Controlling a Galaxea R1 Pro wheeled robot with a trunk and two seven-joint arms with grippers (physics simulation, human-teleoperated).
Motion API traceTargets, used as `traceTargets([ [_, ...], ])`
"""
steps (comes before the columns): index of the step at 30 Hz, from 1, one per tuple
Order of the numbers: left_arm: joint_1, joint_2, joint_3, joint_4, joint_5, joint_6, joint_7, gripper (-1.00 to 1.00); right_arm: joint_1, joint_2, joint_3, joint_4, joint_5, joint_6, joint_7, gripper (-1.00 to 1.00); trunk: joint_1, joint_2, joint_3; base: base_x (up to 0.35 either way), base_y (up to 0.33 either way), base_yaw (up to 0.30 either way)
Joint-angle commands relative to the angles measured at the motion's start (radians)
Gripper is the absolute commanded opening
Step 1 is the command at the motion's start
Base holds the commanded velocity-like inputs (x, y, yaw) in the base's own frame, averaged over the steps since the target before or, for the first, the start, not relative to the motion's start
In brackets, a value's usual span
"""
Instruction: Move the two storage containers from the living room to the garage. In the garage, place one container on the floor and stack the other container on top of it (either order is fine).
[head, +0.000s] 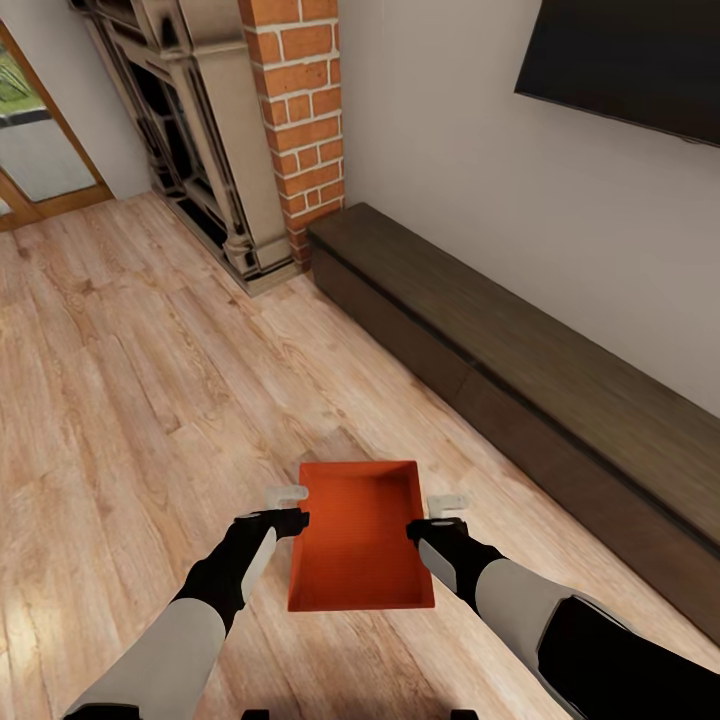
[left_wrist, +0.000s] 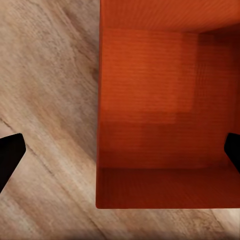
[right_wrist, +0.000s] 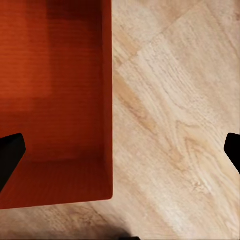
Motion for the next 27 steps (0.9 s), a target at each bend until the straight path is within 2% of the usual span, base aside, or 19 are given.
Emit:
traceTargets([
  [1, 0.000, -0.001, 0.001, -0.002, 0.004, 0.005, 0.004, 1.00, -0.001, 0.000, 0.008, -0.002, -0.004, 0.007, -0.006, 1.00, 0.004, -0.008, -0.004, 0.000, 0.000, 0.000],
  [5, 0.000, 0.000, 0.001, -0.003, 0.004, 0.005, 0.004, 1.00, -0.001, 0.000, 0.008, -0.002, -0.004, 0.004, -0.006, 1.00, 0.019, -0.036, -0.016, 0.000, 0.000, 0.000],
  [13, 0.000, 0.001, 0.000, -0.003, 0.004, 0.004, 0.004, 1.00, -0.001, 0.016, 0.010, -0.002, -0.005, -0.024, -0.006, 1.00, 0.019, -0.036, -0.016, 0.000, 0.000, 0.000],
  [21, 0.000, 0.001, 0.001, -0.003, 0.004, 0.004, 0.004, 1.00, -0.001, 0.015, 0.012, -0.002, -0.004, -0.025, -0.006, 1.00, 0.019, -0.036, -0.016, 0.000, 0.000, 0.000],
  [27, 0.000, 0.001, 0.001, -0.003, 0.004, 0.004, 0.004, 1.00, -0.001, 0.014, 0.013, -0.002, -0.004, -0.025, -0.006, 1.00, 0.042, -0.078, -0.035, 0.000, 0.000, 0.000],
])
